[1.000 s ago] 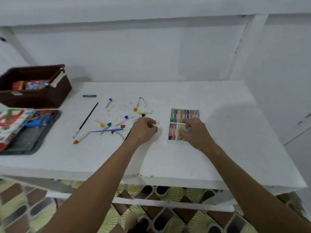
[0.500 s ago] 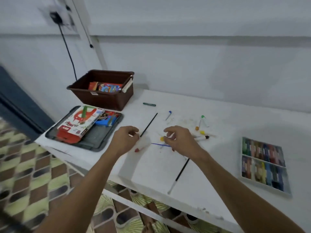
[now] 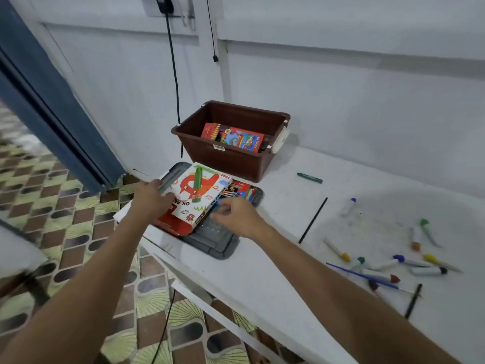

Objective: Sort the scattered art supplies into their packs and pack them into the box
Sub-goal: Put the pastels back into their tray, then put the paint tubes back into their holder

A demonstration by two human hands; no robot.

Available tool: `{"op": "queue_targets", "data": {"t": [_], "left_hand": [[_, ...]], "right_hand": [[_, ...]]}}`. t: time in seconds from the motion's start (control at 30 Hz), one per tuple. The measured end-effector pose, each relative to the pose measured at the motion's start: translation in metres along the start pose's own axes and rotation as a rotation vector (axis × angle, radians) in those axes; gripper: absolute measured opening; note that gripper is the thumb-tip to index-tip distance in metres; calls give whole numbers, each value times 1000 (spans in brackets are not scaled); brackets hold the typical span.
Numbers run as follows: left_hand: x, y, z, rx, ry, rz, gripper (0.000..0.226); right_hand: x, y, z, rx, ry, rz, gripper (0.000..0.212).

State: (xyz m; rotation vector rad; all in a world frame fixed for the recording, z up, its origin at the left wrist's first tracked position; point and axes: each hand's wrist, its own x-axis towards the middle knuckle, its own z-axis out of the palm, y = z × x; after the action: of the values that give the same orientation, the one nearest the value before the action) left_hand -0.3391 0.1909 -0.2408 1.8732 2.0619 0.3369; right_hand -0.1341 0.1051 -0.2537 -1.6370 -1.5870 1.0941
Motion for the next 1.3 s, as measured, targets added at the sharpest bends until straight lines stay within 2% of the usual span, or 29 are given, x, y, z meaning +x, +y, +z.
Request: {"op": "queue_targets", "data": {"t": [0.1, 0.27, 0.53, 0.63, 0.7, 0.87, 1.07, 1.2, 1.3], "left_hand": [[6, -3, 2, -83, -34, 8, 48], [7, -2, 4, -200, 5, -56, 49], [-25, 26, -2, -354, 28, -76, 33], [-49, 46, 3, -441, -19, -76, 24], [-67, 64, 10, -531, -81, -69, 21], [-104, 119, 49, -739, -289, 90, 37], [-147, 201, 89, -935, -757, 263, 46], [-175, 251, 113, -1005, -923, 270, 42], [-192, 278, 127, -983, -1030, 277, 40]], "right_hand": [[10, -3, 9, 50, -25, -12, 29], [16, -6, 13, 89, -31, 0, 32], [-3, 0, -17, 187, 21, -32, 32], [-23, 15, -37, 232, 57, -24, 30], [-38, 31, -52, 238, 118, 2, 35], [-94, 78, -104, 210, 311, 110, 49], [-190, 124, -181, 213, 501, 243, 52], [-255, 143, -218, 36, 563, 287, 68], [-292, 150, -233, -203, 534, 314, 88]]}}
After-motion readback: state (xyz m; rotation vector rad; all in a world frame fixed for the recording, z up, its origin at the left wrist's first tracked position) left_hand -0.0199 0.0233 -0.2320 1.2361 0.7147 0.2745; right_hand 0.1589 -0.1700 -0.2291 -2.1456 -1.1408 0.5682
